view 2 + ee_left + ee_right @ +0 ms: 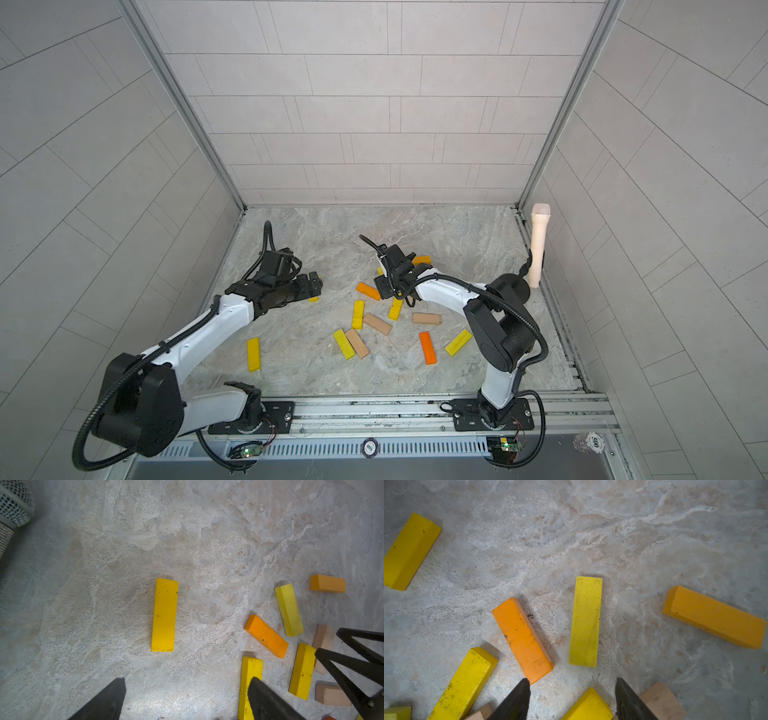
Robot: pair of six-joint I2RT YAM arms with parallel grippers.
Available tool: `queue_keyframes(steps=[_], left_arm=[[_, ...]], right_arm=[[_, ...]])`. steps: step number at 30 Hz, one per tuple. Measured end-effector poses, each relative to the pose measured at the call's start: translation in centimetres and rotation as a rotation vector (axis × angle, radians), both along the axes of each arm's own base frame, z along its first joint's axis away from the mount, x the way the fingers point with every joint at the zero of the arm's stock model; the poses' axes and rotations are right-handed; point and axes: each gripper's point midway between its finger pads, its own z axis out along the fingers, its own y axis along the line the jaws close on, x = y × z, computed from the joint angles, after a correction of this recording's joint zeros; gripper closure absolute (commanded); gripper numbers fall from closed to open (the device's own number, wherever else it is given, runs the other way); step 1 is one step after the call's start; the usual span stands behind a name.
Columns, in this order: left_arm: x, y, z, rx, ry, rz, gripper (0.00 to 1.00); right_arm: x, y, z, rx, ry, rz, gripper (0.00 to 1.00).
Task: Assemble the number 8 with building blocks
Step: Pick up the building block from the center of the board.
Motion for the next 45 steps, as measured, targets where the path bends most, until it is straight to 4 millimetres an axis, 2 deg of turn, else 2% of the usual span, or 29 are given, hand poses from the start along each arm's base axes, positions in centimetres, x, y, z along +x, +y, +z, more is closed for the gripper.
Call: queue_keyframes(steps=[6, 13, 20, 31, 40, 45], left_arm=[[-0.7, 0.4, -0.3, -0.019, -0.040, 0.025, 0.04], [-0.6, 0.3, -0.2, -0.030, -0.052, 0.029, 0.03], [-0.6, -0.3, 0.0, -0.054, -0.058, 0.004, 0.03], [-0.9, -0.8, -0.5, -0.076, -0.052, -0.024, 0.03], [-1.1, -0.8, -0.1, -0.082, -0.077, -0.028, 0.04], [-1.2, -0.6, 0.1, -0.081, -0.095, -0.022, 0.05]], right_arm=[[1.0, 1.1, -1.3, -0.022, 0.022, 0.015, 0.35], [1.8, 2.6, -1.6, -0.052, 0.006, 0.033, 0.35], [2.8, 2.5, -1.5, -0.061, -0.003, -0.005, 0.36], [3.6, 0.7, -2.9, -0.052, 0.036, -0.060, 0.36], [3.3, 0.5, -4.6, -0.058, 0.075, -0.059, 0.44], [3.3, 0.5, -5.0, -0.062, 0.084, -0.056, 0.52]])
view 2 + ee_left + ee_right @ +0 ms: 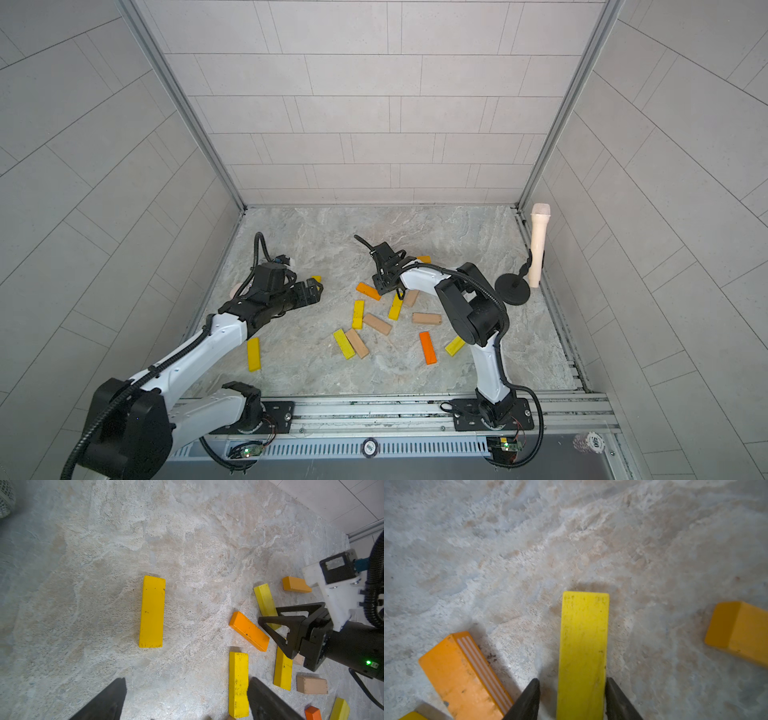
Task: Assemble the number 8 with building blocks
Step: Pick up the building block from the center of the board.
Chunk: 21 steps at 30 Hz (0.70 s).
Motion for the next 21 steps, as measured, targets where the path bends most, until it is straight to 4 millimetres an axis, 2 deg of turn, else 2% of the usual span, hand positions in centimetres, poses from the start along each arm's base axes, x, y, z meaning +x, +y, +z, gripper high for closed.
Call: queue_keyframes(steps=[12, 21], left_arm=[[-0.1, 0.3, -0.5, 0.005, 0.004, 0.014, 0.06], [0.1, 0.4, -0.7, -0.012, 0.011, 0.045, 0.06]], right_arm=[[-0.1, 0.2, 0.1, 0.001, 0.003, 0.023, 0.67], [0.2, 1.7, 1.5, 0.005, -0.019, 0.062, 0.70]])
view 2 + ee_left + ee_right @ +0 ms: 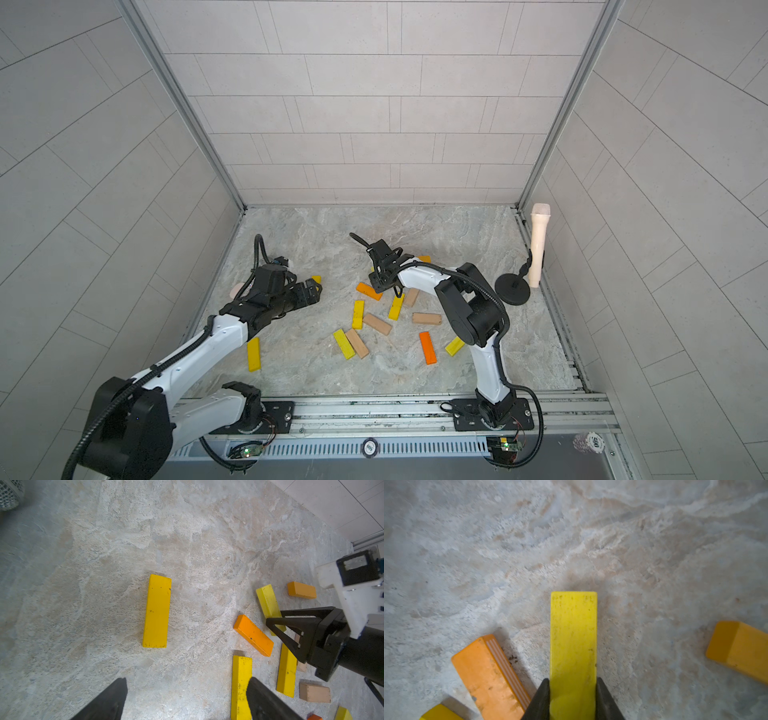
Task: Assemble the number 8 with building blocks
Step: Pick up the building block from the center of the board, then place the building block at the center of the board.
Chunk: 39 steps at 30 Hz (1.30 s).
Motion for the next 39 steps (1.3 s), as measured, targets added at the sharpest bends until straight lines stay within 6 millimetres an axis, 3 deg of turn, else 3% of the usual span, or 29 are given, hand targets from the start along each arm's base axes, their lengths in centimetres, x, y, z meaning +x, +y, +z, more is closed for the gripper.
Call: queue_keyframes(steps=[16, 30, 39], left_arm=[[0.4, 2.0, -2.4, -0.045, 0.100, 0.115, 0.06], [0.3, 2.9, -4.0, -0.099, 0.175, 0.171, 0.08], [0.4, 3.4, -3.9, -0.114, 0.182, 0.191, 0.08]], right_arm=[[-0.9, 6.5, 3.7, 0.058, -0.037, 0.161, 0.71], [-3.3, 11.7, 1.5, 0.033, 0.017, 0.295, 0.70], [-3.8, 12.7, -0.3, 0.016, 0.038, 0.315, 0.70]])
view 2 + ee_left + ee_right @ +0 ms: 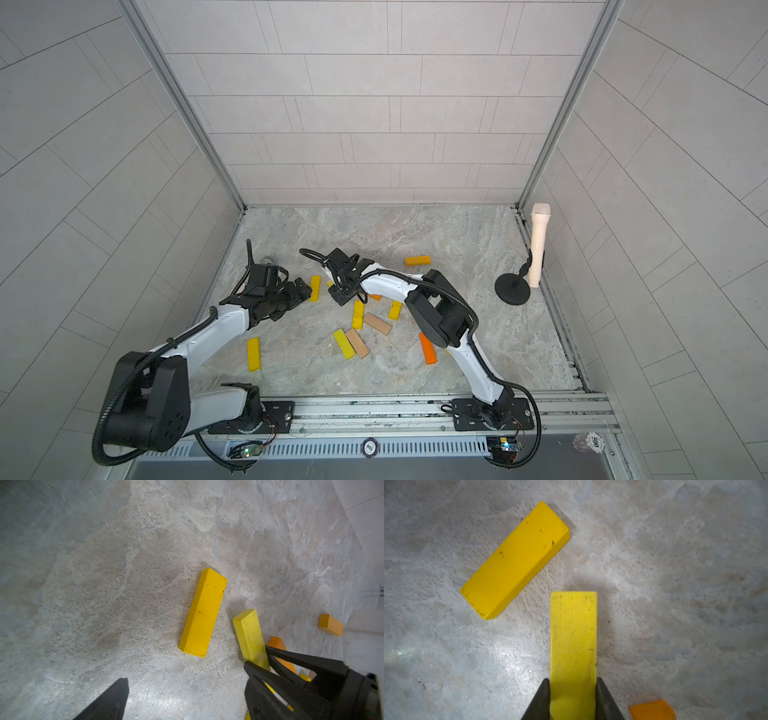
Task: Assemble the number 8 with building blocks
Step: Place the building block at the center of the board.
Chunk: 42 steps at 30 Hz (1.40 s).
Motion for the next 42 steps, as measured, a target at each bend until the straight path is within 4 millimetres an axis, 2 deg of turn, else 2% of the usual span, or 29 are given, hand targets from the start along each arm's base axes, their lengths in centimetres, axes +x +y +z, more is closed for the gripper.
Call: queue_keyframes(steps=[17, 20, 24, 33, 38, 42], left_arm=[[-0.6, 0.3, 0.3, 0.018, 0.003, -0.012, 0.07], [-0.7, 0.3, 0.2, 0.022, 0.009, -0.013, 0.08], [-0.8, 0.4, 0.1, 0.026, 0.011, -0.019, 0.07], [-0.8, 0.1, 0.0, 0.040, 0.007, -0.060, 0.07], [-0.6, -0.2, -0.7, 0.030, 0.032, -0.082, 0.08], [-0.1, -0.5, -1.1, 0.029, 0.049, -0.103, 0.10]], right_arm=[[0.3, 0.4, -1.0, -0.067, -0.020, 0.055, 0.65], [0.3, 0.4, -1.0, -0.071, -0.021, 0.063, 0.60], [0.3, 0.4, -1.0, -0.075, -0.024, 0.072, 0.47], [0.2, 0.2, -1.2, -0.055, -0.036, 0.045, 0.32], [-0.1, -0.6, -1.2, -0.050, -0.040, 0.015, 0.32], [0.1, -1.2, -1.1, -0.052, -0.041, -0.019, 0.36]])
